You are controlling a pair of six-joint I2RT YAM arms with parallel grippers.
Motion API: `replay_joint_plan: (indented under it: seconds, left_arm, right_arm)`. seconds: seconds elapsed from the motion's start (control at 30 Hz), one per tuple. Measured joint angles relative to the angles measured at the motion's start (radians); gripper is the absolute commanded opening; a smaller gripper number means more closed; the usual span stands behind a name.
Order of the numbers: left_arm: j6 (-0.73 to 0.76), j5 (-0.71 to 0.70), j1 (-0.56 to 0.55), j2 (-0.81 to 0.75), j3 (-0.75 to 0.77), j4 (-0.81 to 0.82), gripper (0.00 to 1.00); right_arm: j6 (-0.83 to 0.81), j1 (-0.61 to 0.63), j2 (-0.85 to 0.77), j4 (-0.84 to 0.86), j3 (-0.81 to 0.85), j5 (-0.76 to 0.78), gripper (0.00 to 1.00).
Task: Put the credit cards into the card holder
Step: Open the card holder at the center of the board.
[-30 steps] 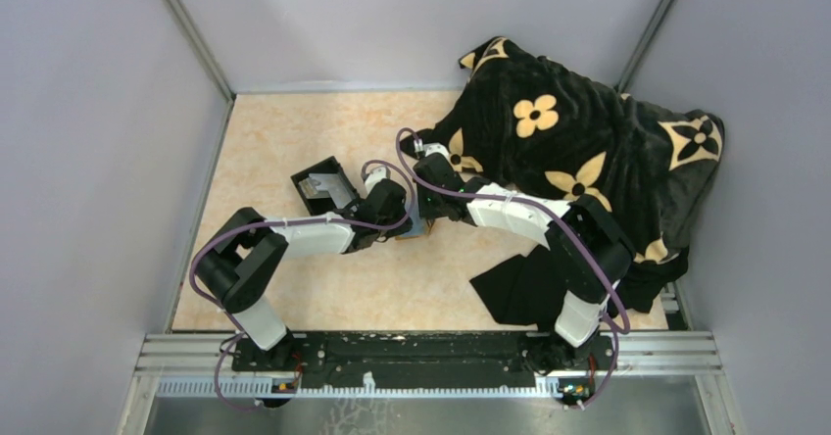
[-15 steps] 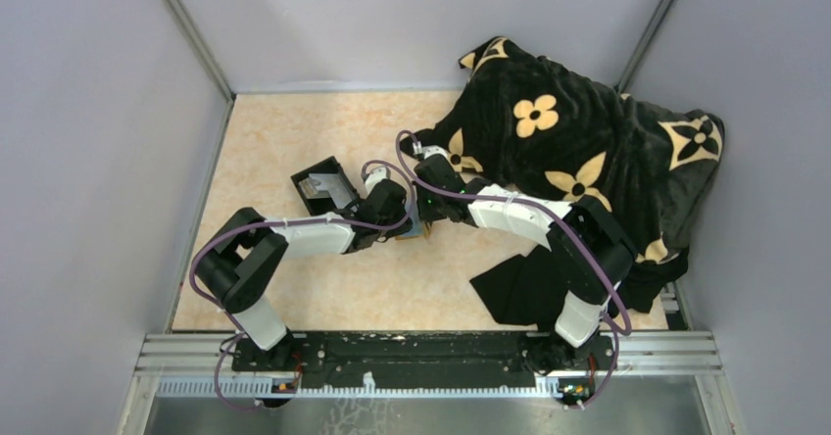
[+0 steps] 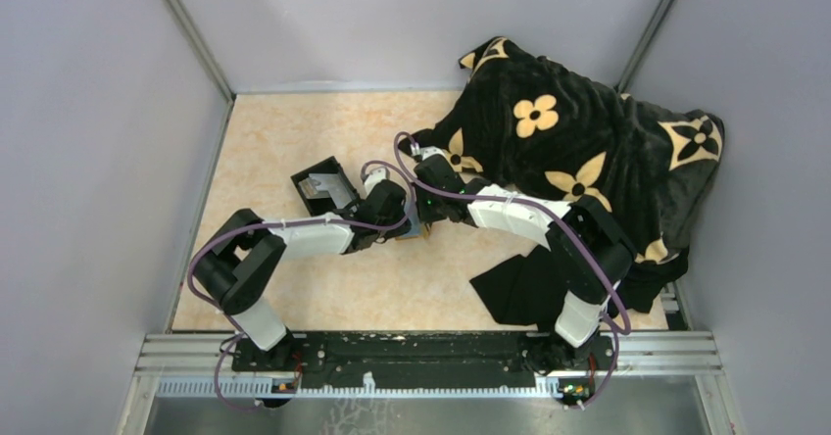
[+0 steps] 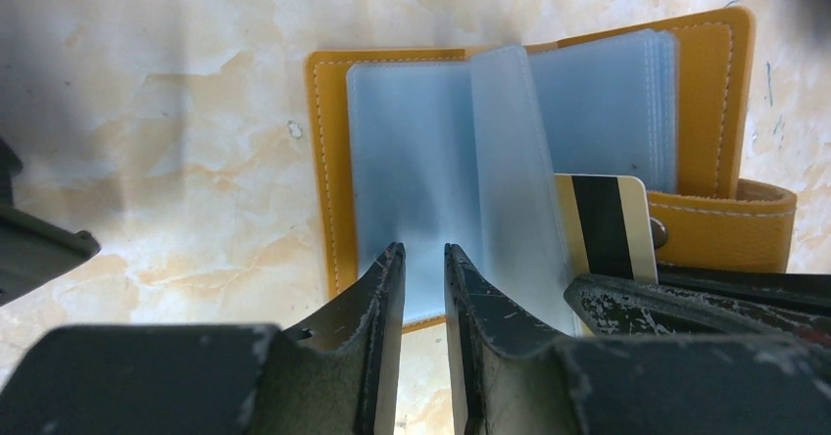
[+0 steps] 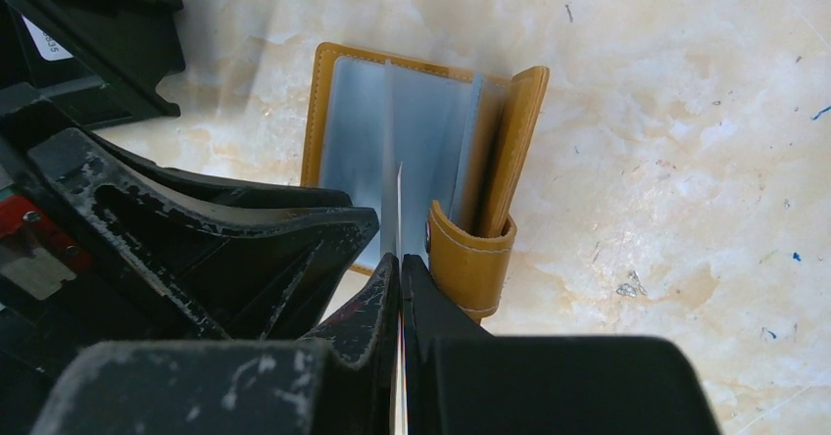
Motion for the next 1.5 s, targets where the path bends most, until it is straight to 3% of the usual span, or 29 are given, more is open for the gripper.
replay_joint_plan:
  seconds: [0.37, 1.5]
  left_arm:
    - [0.01, -0.026, 0.0, -0.07, -0.038, -0.105, 0.29]
    - [0.018, -0.036, 0.0, -0.054, -0.035, -0.084, 0.29]
  right_arm:
    - [-0.009, 0.0, 0.007, 0.002, 0.002, -0.013, 0.0]
    - [-0.009, 0.038, 0.017, -0.013, 0.021, 0.002, 0.0]
